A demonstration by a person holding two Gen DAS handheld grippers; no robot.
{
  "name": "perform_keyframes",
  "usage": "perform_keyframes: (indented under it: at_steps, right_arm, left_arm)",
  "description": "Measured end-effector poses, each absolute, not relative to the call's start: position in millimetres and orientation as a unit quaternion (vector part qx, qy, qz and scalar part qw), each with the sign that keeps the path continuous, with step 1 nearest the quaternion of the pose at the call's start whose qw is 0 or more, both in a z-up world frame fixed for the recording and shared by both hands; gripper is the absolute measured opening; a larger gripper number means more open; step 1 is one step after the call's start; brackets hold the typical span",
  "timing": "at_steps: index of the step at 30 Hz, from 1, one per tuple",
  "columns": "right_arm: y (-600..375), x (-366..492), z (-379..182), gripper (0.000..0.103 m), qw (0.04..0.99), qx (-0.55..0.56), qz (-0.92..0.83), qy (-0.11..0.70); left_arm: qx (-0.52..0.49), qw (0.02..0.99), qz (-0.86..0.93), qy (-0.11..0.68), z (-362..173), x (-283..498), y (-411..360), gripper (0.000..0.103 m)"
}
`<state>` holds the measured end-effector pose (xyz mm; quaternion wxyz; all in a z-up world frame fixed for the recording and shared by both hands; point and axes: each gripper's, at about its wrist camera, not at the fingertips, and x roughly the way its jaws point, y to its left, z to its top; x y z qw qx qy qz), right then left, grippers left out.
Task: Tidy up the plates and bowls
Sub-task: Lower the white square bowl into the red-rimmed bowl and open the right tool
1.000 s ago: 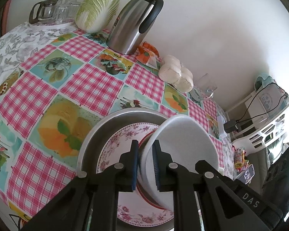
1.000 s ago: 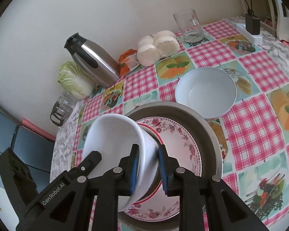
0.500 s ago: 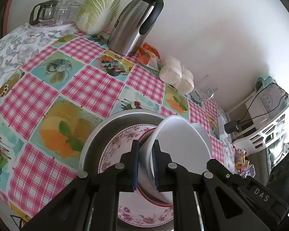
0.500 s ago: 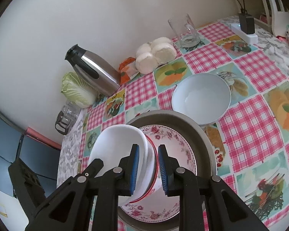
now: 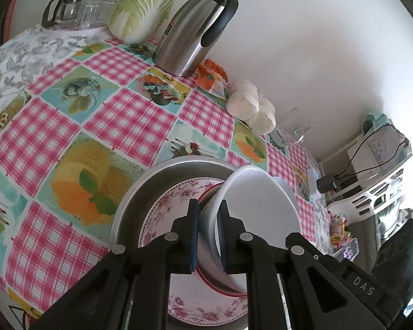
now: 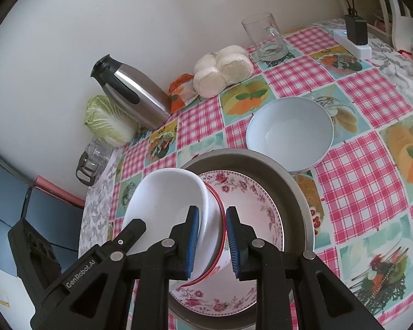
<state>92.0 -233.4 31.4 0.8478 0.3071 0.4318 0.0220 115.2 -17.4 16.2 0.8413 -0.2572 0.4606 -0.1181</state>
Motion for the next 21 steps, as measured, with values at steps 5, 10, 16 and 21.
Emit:
perform_keyframes:
  at_steps: [5,10,16,21]
  right_arm:
    - [-233,92,32,0.023,0.849,0.302,0.022,0.433]
    - [-225,92,36,0.024,0.855,0.288,0.034,0.430]
    - [-221,92,38,0.024,0.861,0.269,0.030,0.431]
    - [-222,90,41,0.024,0.863,0.268,0.031,0.426]
  left_arm:
    - [-0.282,0.831,-0.125,0.462,13,117,-12,0.013]
    - [-0.295,0.824,-0.131,0.466,12,118,-10,0.013]
    - [-0.290,0.824,-0.132,0.469,14,118,-11,0.013]
    - [-0.291,0.822,-0.136,0.471,13,117,-10,0.013]
